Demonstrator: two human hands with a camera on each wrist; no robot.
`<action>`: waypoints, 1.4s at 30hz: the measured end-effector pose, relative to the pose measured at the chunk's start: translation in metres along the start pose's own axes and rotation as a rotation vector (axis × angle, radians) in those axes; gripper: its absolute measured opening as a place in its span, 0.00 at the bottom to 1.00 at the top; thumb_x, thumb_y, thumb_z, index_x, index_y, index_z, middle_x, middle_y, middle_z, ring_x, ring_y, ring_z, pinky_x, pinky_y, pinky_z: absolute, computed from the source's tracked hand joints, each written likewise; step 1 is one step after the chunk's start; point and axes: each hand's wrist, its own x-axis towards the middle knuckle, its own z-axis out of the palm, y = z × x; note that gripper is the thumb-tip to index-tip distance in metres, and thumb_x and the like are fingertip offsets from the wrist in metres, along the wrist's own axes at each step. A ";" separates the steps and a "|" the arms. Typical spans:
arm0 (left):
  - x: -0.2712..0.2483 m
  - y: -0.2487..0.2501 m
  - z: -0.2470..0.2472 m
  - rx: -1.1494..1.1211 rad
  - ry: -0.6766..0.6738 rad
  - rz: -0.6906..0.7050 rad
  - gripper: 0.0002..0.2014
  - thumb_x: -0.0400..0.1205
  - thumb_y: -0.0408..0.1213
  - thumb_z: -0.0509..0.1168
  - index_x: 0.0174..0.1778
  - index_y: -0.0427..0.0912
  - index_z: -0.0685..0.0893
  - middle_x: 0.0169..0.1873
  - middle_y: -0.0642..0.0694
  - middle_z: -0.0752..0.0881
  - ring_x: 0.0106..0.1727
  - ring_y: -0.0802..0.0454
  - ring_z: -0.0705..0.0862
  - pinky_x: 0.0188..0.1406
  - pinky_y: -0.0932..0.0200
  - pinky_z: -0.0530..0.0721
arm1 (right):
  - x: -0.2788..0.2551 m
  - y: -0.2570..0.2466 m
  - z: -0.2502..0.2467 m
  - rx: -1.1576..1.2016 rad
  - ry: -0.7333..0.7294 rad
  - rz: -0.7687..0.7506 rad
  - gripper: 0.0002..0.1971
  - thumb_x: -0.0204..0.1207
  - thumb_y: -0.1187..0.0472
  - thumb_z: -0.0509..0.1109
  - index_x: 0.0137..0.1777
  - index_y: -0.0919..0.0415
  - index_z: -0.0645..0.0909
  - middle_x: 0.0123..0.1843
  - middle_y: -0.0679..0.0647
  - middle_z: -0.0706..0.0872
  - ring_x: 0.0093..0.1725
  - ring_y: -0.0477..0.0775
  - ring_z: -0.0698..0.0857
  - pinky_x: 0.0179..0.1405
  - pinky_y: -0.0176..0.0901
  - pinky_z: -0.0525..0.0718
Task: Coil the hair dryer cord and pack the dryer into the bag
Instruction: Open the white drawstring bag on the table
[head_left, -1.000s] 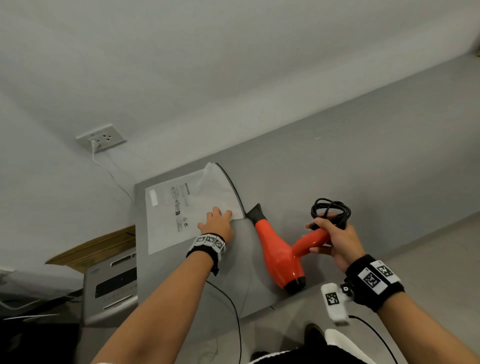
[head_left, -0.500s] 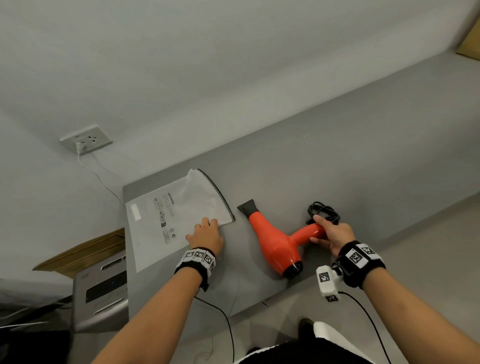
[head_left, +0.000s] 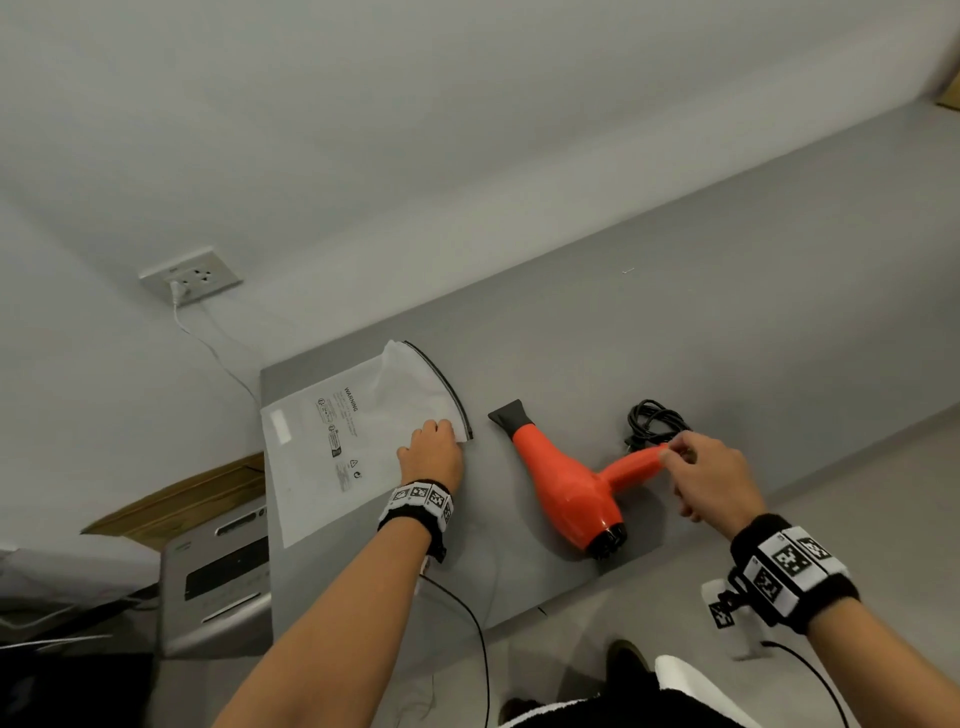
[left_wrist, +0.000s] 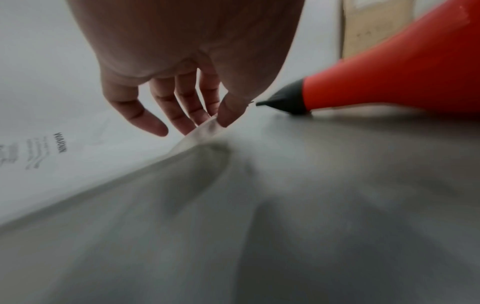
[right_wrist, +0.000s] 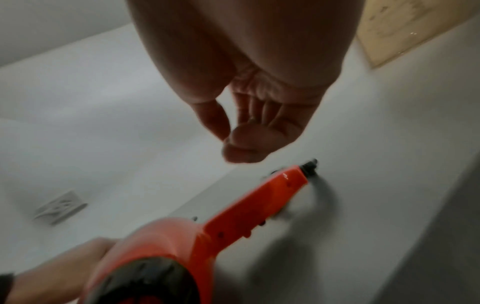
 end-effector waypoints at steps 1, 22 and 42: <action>-0.002 -0.002 -0.008 -0.072 0.040 -0.014 0.08 0.88 0.37 0.56 0.56 0.42 0.81 0.54 0.44 0.83 0.56 0.41 0.82 0.53 0.43 0.81 | -0.003 -0.006 0.000 0.001 -0.036 -0.060 0.06 0.81 0.64 0.68 0.44 0.57 0.85 0.28 0.60 0.86 0.18 0.54 0.82 0.14 0.40 0.79; -0.158 -0.024 -0.136 -0.639 0.178 0.215 0.05 0.85 0.39 0.70 0.51 0.54 0.80 0.48 0.61 0.83 0.54 0.59 0.82 0.51 0.70 0.79 | -0.056 -0.150 0.097 -0.221 -0.184 -1.326 0.01 0.76 0.62 0.79 0.44 0.60 0.90 0.39 0.52 0.88 0.38 0.54 0.85 0.34 0.37 0.78; -0.179 -0.039 -0.144 -0.380 0.267 0.249 0.14 0.78 0.39 0.75 0.45 0.51 0.74 0.41 0.60 0.76 0.45 0.57 0.82 0.34 0.63 0.87 | -0.033 -0.128 0.108 -0.502 -0.170 -1.246 0.02 0.80 0.58 0.74 0.47 0.53 0.88 0.43 0.48 0.87 0.44 0.56 0.84 0.22 0.53 0.85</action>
